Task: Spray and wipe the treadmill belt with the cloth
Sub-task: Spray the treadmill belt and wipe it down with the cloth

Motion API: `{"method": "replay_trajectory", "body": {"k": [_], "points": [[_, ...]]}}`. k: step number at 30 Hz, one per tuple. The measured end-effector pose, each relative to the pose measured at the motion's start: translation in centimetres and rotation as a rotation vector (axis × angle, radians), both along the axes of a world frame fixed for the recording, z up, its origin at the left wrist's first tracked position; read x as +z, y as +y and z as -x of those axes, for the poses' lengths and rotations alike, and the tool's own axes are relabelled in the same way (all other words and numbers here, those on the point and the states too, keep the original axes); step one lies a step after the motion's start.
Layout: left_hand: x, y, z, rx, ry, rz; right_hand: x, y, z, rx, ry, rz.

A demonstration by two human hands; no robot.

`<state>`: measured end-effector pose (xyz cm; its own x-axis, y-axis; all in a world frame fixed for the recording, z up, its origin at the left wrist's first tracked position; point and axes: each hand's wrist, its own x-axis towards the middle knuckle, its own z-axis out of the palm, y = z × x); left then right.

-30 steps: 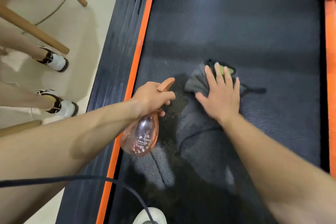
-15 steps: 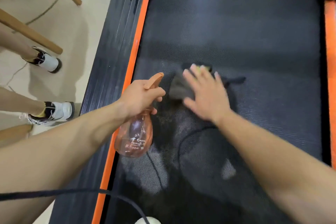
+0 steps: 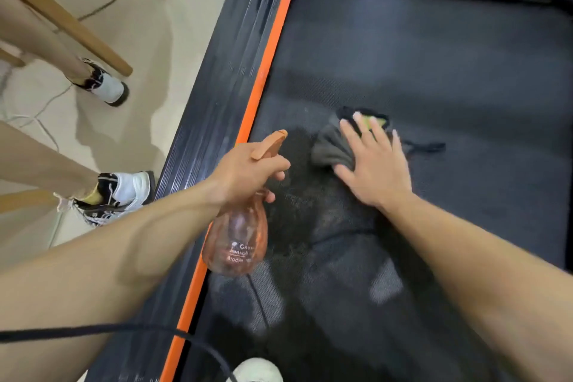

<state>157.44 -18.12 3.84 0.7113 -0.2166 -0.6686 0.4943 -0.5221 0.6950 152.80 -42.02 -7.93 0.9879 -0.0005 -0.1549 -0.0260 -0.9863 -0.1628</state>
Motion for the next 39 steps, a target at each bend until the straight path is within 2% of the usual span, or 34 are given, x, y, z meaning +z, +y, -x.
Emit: {"method": "replay_trajectory", "body": {"k": [3,5,9,10,12,16,18,20,22,24,26,28,31,33,36,39], "points": [[-0.2,1.8,0.4,0.080,0.021,0.040,0.4,0.2,-6.9,-0.252,0.007,-0.044],[0.1,2.8,0.6,0.098,0.058,0.068,0.0,2.6,-4.7,-0.250,-0.040,-0.009],[1.0,3.7,0.8,0.035,0.062,-0.008,0.2,7.9,9.4,0.199,-0.042,-0.031],[1.1,3.7,0.7,0.011,0.060,-0.008,0.1,7.9,10.6,0.288,-0.043,-0.038],[1.1,3.8,0.1,-0.042,0.058,0.011,-0.1,6.7,7.4,0.357,-0.020,-0.047],[0.7,3.6,-1.5,-0.054,0.011,0.017,0.1,5.8,-6.2,0.097,-0.002,-0.049],[0.4,3.9,-1.6,-0.029,-0.018,0.001,0.2,5.3,-10.5,0.017,0.020,-0.065],[0.4,4.0,-1.4,-0.008,-0.015,0.002,-0.2,5.9,-10.3,-0.054,-0.011,-0.064],[0.4,4.3,-0.8,0.014,0.002,0.002,0.1,7.4,-5.7,-0.051,-0.073,-0.034],[0.4,4.3,-0.4,0.030,0.018,0.013,0.0,8.6,1.4,0.095,-0.065,-0.043],[-0.1,4.5,0.0,0.046,0.034,0.009,-0.2,7.7,4.4,0.261,-0.028,-0.076],[-0.6,4.7,0.3,0.051,0.042,0.000,-0.2,5.8,0.7,0.313,-0.022,-0.075],[-0.8,5.1,0.8,0.041,0.064,0.008,0.2,4.6,-8.2,0.106,-0.006,-0.022],[-0.4,5.6,1.1,0.050,0.078,0.019,0.2,4.9,-10.7,0.000,0.020,-0.031],[0.0,6.1,1.1,0.060,0.073,0.037,0.1,7.6,-5.6,-0.037,-0.047,-0.021],[0.2,5.9,1.0,0.062,0.043,0.057,-0.1,8.9,3.4,0.160,-0.052,-0.059]]}}
